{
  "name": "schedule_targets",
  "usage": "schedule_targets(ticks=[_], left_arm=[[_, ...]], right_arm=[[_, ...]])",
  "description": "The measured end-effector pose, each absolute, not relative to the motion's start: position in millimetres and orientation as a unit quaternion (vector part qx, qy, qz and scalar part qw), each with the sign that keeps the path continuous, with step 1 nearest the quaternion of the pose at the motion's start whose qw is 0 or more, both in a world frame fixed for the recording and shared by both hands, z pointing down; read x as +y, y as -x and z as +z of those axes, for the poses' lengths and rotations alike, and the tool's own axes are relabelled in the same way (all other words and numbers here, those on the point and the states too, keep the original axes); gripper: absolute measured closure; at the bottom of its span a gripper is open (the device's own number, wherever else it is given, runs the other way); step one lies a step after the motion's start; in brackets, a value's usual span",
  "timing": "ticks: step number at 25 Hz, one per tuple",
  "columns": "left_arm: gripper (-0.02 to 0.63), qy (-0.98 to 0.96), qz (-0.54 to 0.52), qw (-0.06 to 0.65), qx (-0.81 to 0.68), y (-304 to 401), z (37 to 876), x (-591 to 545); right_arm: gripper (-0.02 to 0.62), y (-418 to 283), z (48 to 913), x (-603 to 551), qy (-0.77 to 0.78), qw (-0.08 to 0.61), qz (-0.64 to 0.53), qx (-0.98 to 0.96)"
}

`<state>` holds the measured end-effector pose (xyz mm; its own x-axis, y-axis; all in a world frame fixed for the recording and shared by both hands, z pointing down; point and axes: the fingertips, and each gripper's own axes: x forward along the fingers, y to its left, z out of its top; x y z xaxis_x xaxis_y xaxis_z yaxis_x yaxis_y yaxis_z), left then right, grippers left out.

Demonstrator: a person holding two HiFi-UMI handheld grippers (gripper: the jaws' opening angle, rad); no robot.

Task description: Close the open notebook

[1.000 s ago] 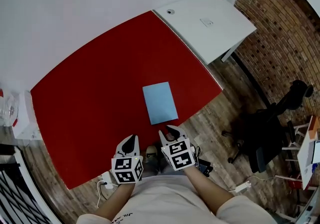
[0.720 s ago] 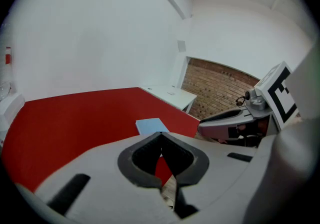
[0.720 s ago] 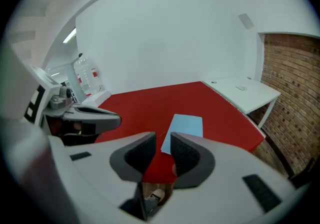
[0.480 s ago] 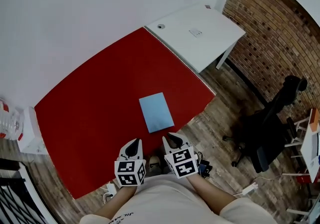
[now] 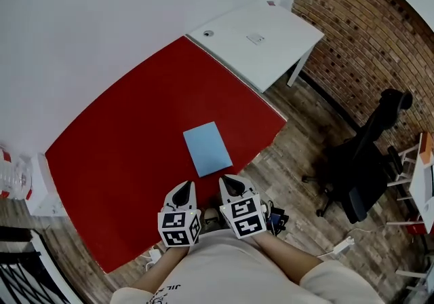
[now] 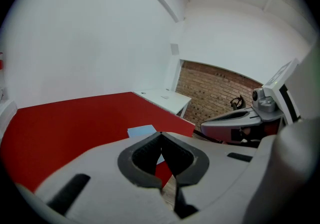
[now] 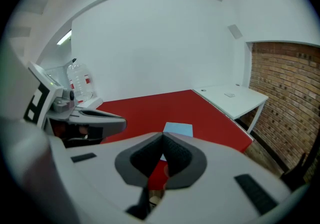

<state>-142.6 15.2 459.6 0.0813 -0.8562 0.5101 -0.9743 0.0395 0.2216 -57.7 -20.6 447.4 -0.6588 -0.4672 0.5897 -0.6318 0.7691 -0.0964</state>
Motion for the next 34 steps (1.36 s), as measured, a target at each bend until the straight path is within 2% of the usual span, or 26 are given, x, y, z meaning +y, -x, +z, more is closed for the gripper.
schedule_targets(ticks=[34], left_arm=[[0.600,-0.684,0.107,0.261,-0.673,133,451,13]], right_arm=[[0.591,44,438,-20,-0.311,0.262,0.153,-0.901]])
